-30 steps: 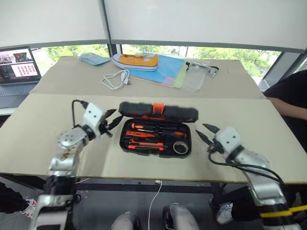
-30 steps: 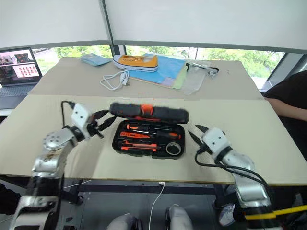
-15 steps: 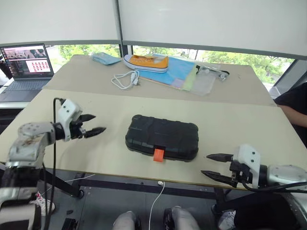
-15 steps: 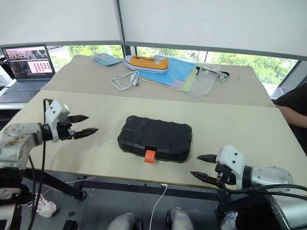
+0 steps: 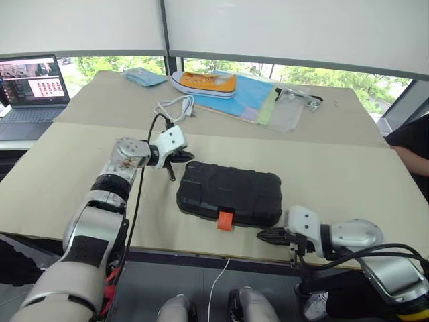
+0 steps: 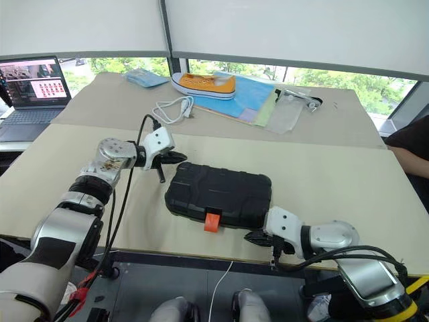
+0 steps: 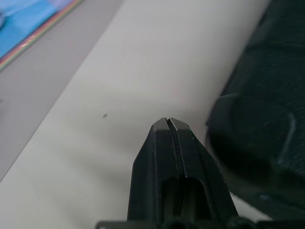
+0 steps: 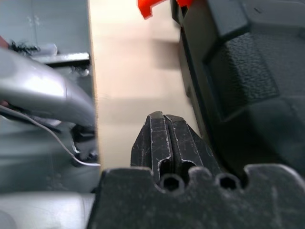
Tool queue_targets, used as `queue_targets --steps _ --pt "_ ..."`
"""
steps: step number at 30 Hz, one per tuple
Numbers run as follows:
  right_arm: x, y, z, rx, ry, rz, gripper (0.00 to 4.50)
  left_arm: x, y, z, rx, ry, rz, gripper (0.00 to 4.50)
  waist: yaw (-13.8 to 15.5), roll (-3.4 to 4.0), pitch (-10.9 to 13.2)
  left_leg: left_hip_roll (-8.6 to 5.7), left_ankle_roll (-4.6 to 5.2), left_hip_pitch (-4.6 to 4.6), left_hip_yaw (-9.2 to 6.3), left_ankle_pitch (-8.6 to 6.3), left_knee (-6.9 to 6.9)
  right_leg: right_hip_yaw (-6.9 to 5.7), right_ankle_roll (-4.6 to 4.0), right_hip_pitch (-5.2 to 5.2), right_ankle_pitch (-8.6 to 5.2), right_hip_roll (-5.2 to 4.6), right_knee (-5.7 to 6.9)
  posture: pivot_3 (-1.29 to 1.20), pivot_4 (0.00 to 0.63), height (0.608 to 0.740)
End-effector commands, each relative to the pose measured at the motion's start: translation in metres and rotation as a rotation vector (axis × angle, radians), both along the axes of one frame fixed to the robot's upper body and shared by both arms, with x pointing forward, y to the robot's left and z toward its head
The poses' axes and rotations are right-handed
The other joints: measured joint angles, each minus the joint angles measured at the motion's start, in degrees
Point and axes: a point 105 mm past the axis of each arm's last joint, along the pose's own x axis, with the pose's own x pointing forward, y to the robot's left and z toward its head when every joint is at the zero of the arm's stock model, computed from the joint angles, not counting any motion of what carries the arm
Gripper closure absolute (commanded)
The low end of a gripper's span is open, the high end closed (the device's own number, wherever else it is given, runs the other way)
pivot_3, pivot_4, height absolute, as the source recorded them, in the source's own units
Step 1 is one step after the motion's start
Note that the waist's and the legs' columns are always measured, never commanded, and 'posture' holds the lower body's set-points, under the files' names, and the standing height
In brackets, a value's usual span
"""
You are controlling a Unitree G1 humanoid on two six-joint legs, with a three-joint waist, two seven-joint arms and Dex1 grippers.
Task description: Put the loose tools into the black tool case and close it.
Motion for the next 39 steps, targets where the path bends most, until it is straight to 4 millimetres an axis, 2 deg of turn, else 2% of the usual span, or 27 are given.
queue_targets --steps 1,3,5,8,11,14,17,22,25,31,35,39 --pt "0.026 -0.013 0.011 -0.025 -0.108 -0.104 4.5 -0.029 -0.004 -0.018 0.135 0.106 -0.248 4.49 0.0 0.01 0.0 0.02 0.0 0.0 0.0 0.0 0.0 -0.01 0.0 0.0 0.0 0.0 0.01 0.0 0.15 0.718" --pt "0.041 -0.025 0.015 -0.043 -0.165 -0.17 4.5 -0.041 0.0 -0.026 0.17 0.174 -0.313 4.49 -0.1 0.02 0.0 0.03 -0.01 0.03 0.0 0.0 0.06 0.0 0.0 0.02 -0.01 -0.03 0.07 0.0 0.15 0.718" --pt "0.066 -0.044 0.026 -0.015 -0.231 -0.305 4.5 -0.053 0.001 -0.027 0.141 0.226 -0.364 4.49 -0.3 0.02 0.0 0.03 0.0 0.03 0.03 0.0 0.22 0.01 0.01 0.02 -0.01 -0.06 0.17 0.0 0.15 0.718" --pt "0.077 -0.058 0.025 -0.004 -0.24 -0.372 4.5 -0.061 -0.004 -0.022 0.06 0.24 -0.385 4.49 -0.6 0.1 0.0 0.05 0.0 -0.02 0.04 -0.01 0.45 0.12 0.02 0.0 -0.01 -0.12 0.34 0.0 0.15 0.718" --pt "0.073 -0.062 0.026 0.012 -0.224 -0.368 4.5 -0.067 -0.004 -0.007 -0.042 0.233 -0.356 4.49 -0.4 0.09 0.0 0.14 0.0 -0.19 -0.07 0.0 0.57 0.09 0.01 -0.06 -0.01 -0.08 0.37 0.0 0.15 0.718" --pt "0.057 -0.063 0.036 0.053 -0.191 -0.344 4.5 -0.071 -0.002 0.019 -0.167 0.27 -0.315 4.49 -0.3 0.1 0.0 0.17 0.0 -0.56 -0.11 0.01 0.62 0.08 0.0 -0.36 0.0 -0.05 0.42 0.0 0.15 0.718" --pt "0.044 -0.064 0.045 0.066 -0.174 -0.331 4.5 -0.081 -0.004 0.031 -0.192 0.306 -0.326 4.49 -0.3 0.12 0.0 0.17 0.0 -0.6 -0.13 0.01 0.69 0.08 0.0 -0.38 0.0 -0.04 0.44 0.0 0.15 0.718" --pt "0.03 -0.06 0.053 0.07 -0.146 -0.303 4.5 -0.094 -0.017 0.021 -0.121 0.309 -0.379 4.49 -0.4 0.12 0.0 0.16 0.0 -0.32 -0.14 0.0 0.68 0.14 0.04 -0.16 0.01 -0.05 0.43 0.0 0.15 0.718" --pt "0.022 -0.05 0.053 0.079 -0.118 -0.269 4.5 -0.094 -0.033 -0.003 -0.039 0.265 -0.395 4.49 -0.2 0.12 0.0 0.22 -0.01 -0.15 -0.16 0.0 0.67 0.16 0.04 -0.01 0.01 -0.03 0.42 0.0 0.15 0.718" --pt "0.023 -0.039 0.03 0.065 -0.061 -0.266 4.5 -0.094 -0.047 -0.027 0.044 0.189 -0.42 4.49 0.0 0.24 -0.1 0.25 0.06 0.16 -0.24 -0.05 0.63 0.19 0.04 0.34 0.01 -0.09 0.34 0.0 0.15 0.718" --pt "0.031 -0.033 0.013 0.046 -0.042 -0.278 4.5 -0.095 -0.056 -0.026 0.023 0.172 -0.435 4.49 0.0 0.31 -0.2 0.25 0.13 0.17 -0.24 -0.08 0.63 0.19 0.06 0.37 0.02 -0.11 0.36 0.0 0.15 0.718" --pt "0.037 -0.024 0.012 0.079 -0.051 -0.287 4.5 -0.093 -0.059 -0.022 0.015 0.16 -0.431 4.49 0.0 0.36 -0.2 0.25 0.13 0.17 -0.25 -0.09 0.63 0.18 0.06 0.37 0.02 -0.05 0.37 0.0 0.15 0.718"
